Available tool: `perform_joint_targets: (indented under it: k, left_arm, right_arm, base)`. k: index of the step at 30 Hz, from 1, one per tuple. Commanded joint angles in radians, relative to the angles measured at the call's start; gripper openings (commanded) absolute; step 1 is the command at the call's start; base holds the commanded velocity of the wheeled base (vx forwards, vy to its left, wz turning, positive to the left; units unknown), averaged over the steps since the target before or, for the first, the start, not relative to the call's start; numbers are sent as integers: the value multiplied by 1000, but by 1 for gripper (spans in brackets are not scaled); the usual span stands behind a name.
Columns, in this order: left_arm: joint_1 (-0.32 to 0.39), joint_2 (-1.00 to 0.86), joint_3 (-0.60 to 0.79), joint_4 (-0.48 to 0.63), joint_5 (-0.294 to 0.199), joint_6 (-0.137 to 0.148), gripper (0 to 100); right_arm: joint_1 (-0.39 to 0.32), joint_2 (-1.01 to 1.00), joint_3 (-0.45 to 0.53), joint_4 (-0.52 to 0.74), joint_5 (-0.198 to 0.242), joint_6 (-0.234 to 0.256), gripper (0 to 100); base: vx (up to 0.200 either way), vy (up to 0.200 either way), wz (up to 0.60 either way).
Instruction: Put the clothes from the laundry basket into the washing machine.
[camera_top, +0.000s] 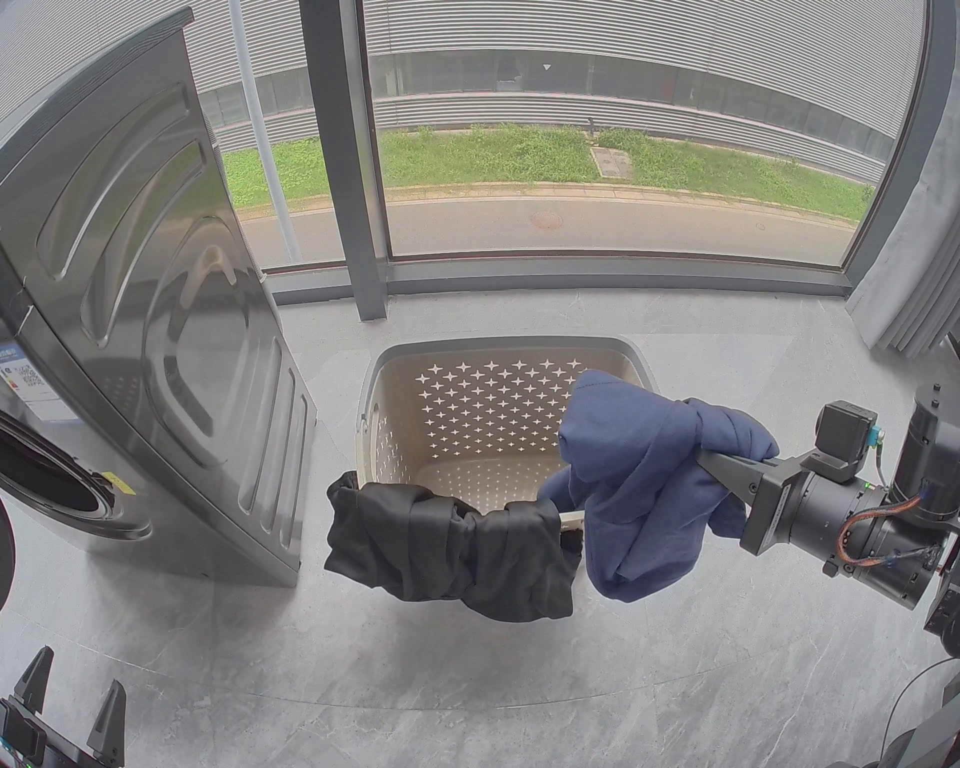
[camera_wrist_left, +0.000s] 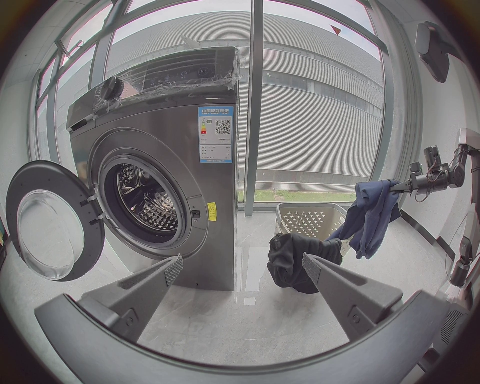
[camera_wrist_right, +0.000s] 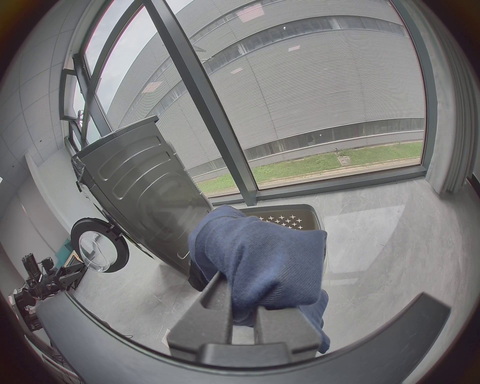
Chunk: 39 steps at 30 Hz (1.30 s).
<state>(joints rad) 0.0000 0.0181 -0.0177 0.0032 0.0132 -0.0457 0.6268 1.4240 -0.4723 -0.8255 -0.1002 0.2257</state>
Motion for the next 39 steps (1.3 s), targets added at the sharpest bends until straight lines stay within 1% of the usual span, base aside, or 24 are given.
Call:
perform_joint_targets:
  k: [1, 8, 14, 18, 25, 39]
  left_arm:
    - [0, -13, 15, 0, 1, 0, 100]
    - [0, -13, 15, 0, 1, 0, 100]
    - [0, -13, 15, 0, 1, 0, 100]
    - [0, -13, 15, 0, 1, 0, 100]
    - [0, -13, 15, 0, 1, 0, 100]
    - [0, -13, 15, 0, 1, 0, 100]
  right_arm:
    - [4, -5, 11, 0, 5, -2, 0]
    - [7, -2, 4, -1, 8, 0, 0]
    - [10, -2, 1, 0, 10, 0, 0]
    - [11, -2, -2, -1, 11, 1, 0]
    - [25, 4, 9, -76, 14, -3, 0]
    - [39, 6, 14, -76, 16, -3, 0]
  base:
    - [-200, 0, 0]
    - [-200, 0, 0]
    - [0, 0, 0]
    - [0, 200, 0]
    - [0, 200, 0]
    - [0, 200, 0]
